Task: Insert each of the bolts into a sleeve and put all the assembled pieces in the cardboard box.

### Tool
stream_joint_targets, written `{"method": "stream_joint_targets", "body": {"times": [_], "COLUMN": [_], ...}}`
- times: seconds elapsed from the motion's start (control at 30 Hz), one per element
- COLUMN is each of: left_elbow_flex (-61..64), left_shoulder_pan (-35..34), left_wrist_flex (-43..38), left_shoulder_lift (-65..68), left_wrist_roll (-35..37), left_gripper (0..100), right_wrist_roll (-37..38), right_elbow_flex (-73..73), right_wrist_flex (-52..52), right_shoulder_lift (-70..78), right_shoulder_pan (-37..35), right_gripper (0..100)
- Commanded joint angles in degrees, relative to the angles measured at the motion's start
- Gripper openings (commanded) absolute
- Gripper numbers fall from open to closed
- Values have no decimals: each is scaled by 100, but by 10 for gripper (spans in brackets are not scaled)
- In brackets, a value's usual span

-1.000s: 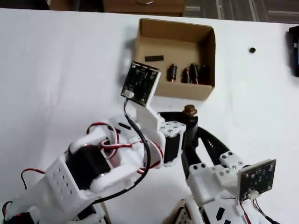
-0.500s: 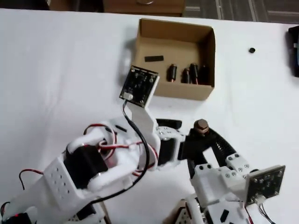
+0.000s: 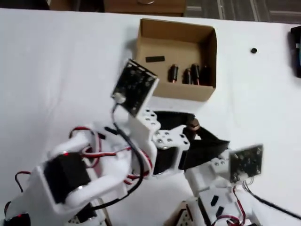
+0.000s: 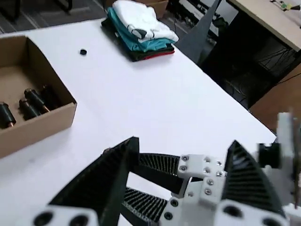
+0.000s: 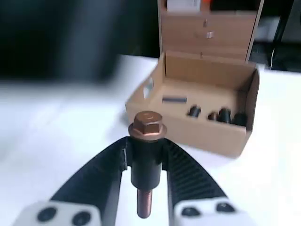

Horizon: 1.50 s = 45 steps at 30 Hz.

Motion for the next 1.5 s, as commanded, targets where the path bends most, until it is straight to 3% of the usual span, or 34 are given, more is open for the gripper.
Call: {"method": "stream_joint_targets", "body": {"times": [0.0,0.03,0.1,0.27,0.43,0.57,1.0,1.23,1.47], "left_elbow_flex": [-532,-585,-620,-295,919,2062,5007,5569,5578], "left_shoulder_pan": [-396,-589,-958,-2163,-3165,-3578,-3666,-3684,-3684], "left_wrist_flex": [26,26,141,677,1284,1213,1143,1670,1908], "left_shoulder_lift": [-35,-35,-62,-396,-941,-1873,-5591,-6277,-6286], "left_wrist_roll": [-536,-782,-1169,-1284,-1776,-2215,-2215,-2207,-2198], "left_gripper": [84,5,46,20,20,20,20,20,20], "right_wrist_roll": [35,35,35,44,369,659,1503,1468,1503], "right_elbow_flex": [44,26,-44,-501,-1134,-2295,-7947,-10857,-12686], "right_wrist_flex": [-127,-127,-189,-716,-1508,-2018,-1824,-927,-602], "right_shoulder_lift": [119,224,505,1622,3371,5121,12013,15029,16813], "right_shoulder_pan": [48,48,48,48,48,48,971,1235,1323], "right_gripper": [20,20,20,20,20,20,20,20,20]}}
